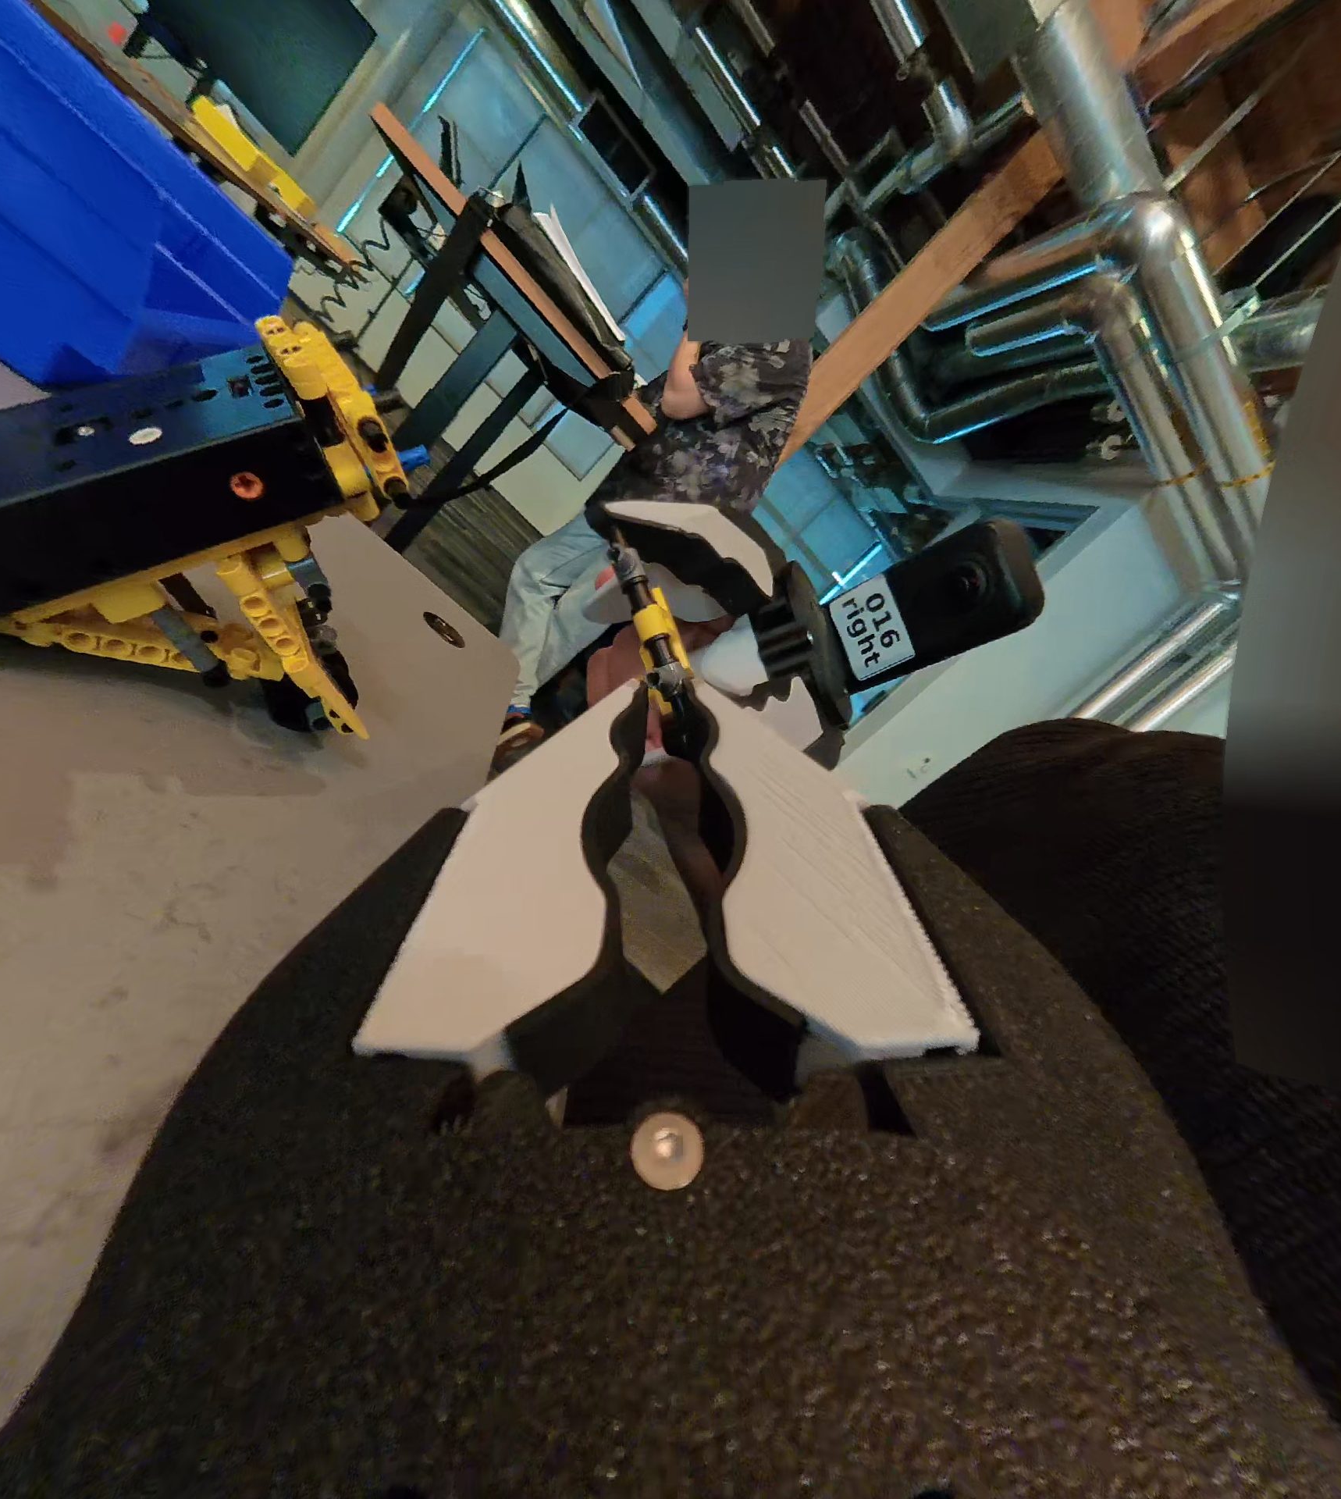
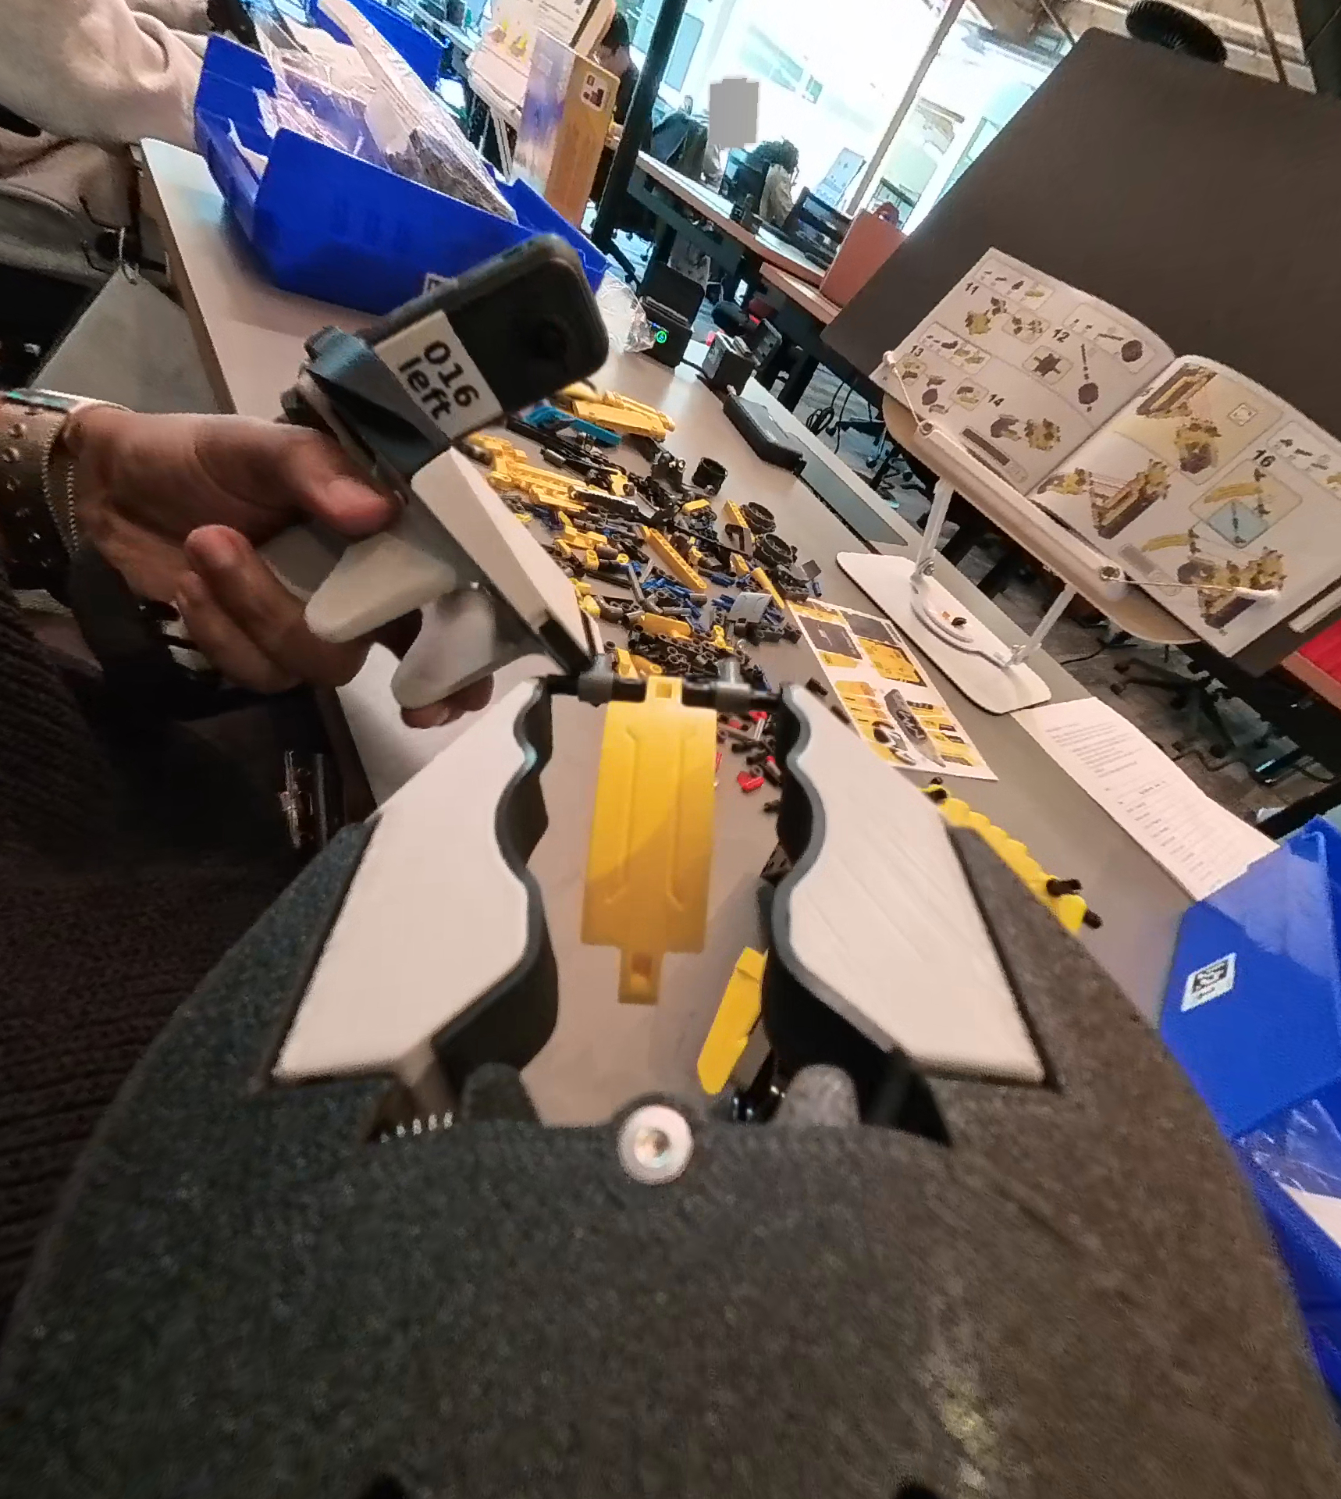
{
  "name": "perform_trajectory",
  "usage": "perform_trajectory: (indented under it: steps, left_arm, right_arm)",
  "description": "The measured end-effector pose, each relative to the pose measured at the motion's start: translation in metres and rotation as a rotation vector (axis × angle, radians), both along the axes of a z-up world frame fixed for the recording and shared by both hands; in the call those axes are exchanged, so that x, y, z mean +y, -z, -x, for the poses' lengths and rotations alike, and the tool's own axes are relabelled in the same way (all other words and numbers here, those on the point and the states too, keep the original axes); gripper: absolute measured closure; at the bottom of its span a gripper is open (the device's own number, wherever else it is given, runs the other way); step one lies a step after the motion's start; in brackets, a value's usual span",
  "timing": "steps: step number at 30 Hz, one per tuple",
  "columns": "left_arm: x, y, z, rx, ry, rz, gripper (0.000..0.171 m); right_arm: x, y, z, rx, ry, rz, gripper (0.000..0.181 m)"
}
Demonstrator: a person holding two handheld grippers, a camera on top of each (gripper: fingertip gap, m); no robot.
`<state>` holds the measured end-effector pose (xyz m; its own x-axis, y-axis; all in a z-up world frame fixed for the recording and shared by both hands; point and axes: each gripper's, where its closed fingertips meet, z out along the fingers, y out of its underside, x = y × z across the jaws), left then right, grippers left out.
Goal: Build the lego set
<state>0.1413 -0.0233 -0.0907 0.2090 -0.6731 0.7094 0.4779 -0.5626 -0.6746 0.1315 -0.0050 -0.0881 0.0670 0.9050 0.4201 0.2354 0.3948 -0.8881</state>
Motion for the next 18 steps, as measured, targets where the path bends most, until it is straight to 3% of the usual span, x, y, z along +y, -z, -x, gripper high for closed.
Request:
perform_trajectory:
  steps: [13, 18]
  left_arm:
    - [0.0029, 0.0046, -0.0025, 0.208, -0.106, -0.111, 0.163]
    - [0.0031, 0.0023, -0.0011, 0.123, -0.072, -0.069, 0.161]
  right_arm:
    - [0.0024, 0.0056, -0.0026, -0.040, 0.028, 0.027, 0.127]
    - [0.0027, 0.0023, -0.0021, -0.022, 0.028, 0.007, 0.127]
